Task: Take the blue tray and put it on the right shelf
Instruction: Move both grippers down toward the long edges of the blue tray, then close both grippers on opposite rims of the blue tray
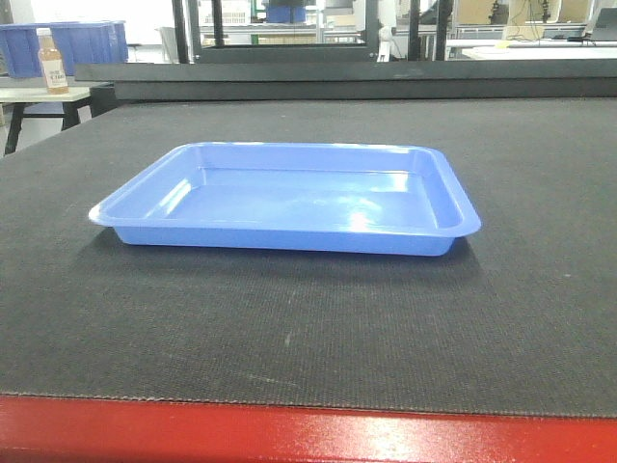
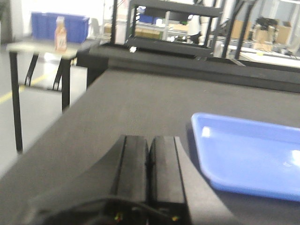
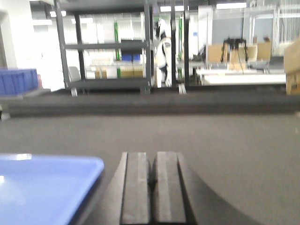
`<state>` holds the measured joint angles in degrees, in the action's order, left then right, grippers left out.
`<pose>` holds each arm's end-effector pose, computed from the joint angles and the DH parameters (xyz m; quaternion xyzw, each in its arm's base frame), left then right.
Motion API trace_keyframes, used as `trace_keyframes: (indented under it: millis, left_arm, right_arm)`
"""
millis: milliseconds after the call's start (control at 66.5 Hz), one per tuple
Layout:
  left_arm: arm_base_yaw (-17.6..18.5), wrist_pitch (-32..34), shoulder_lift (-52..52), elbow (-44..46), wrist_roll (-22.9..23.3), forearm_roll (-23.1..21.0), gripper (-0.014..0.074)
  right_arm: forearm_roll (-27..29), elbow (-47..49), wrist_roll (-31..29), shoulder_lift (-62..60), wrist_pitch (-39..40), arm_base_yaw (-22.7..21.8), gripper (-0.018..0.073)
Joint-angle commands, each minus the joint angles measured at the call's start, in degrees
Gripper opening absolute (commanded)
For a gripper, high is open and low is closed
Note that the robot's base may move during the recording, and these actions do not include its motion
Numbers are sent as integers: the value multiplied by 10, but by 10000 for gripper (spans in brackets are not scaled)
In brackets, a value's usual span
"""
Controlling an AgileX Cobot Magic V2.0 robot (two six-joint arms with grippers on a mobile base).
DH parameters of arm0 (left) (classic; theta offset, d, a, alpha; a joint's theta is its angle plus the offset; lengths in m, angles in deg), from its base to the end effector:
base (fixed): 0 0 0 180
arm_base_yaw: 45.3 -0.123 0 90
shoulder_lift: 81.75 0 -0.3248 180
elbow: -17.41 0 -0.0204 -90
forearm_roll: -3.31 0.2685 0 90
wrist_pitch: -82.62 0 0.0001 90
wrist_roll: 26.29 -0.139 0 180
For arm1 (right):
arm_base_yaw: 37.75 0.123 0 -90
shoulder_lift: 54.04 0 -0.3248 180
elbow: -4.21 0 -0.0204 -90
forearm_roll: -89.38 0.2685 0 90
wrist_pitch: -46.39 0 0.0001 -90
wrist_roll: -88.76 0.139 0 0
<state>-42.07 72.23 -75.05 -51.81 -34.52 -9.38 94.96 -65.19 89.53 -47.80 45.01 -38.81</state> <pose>0.0710 -0.0095 0.2554 0.0084 0.6824 -0.0612 0.7284 0.0676 -0.0009 0.2758 0.0393 0.6214 0.0368 0.7817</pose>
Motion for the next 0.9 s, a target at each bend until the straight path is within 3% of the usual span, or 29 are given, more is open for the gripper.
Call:
trace_keyframes:
  millis: [0,60,165,225,301,361,436,526,676,766,887]
  left_arm:
    - [-1,-63,42,124,1,31,-47]
    - [-1,-134,82,187,1,31,-46]
    - [-1,-193,169,269,1,23,4]
    - [-1,-214,220,306,1,21,89]
    - [2,-226,271,330,1,15,236]
    - [21,-214,305,339,1,15,377]
    - [48,-202,338,349,-6,15,454]
    - [80,-171,380,359,-33,-4,455]
    - [127,-201,480,429,-32,-7,455]
    - [131,-235,549,485,-25,-7,455]
    - [128,-284,657,575,-25,-5,455]
  right_arm:
    - [2,84,0,12,-31,0,67]
    - [2,131,0,34,-78,0,143]
    - [2,180,0,82,-101,0,388]
    - [2,198,0,120,-99,0,526]
    - [2,213,0,170,-98,0,620]
    - [4,228,0,210,-99,1,632]
    - [18,255,0,245,-97,22,632]
    - [33,301,0,305,-121,64,632]
    - [36,419,0,434,-220,159,632]
    - [36,491,0,521,-284,195,632]
    - [31,579,0,639,-374,203,632]
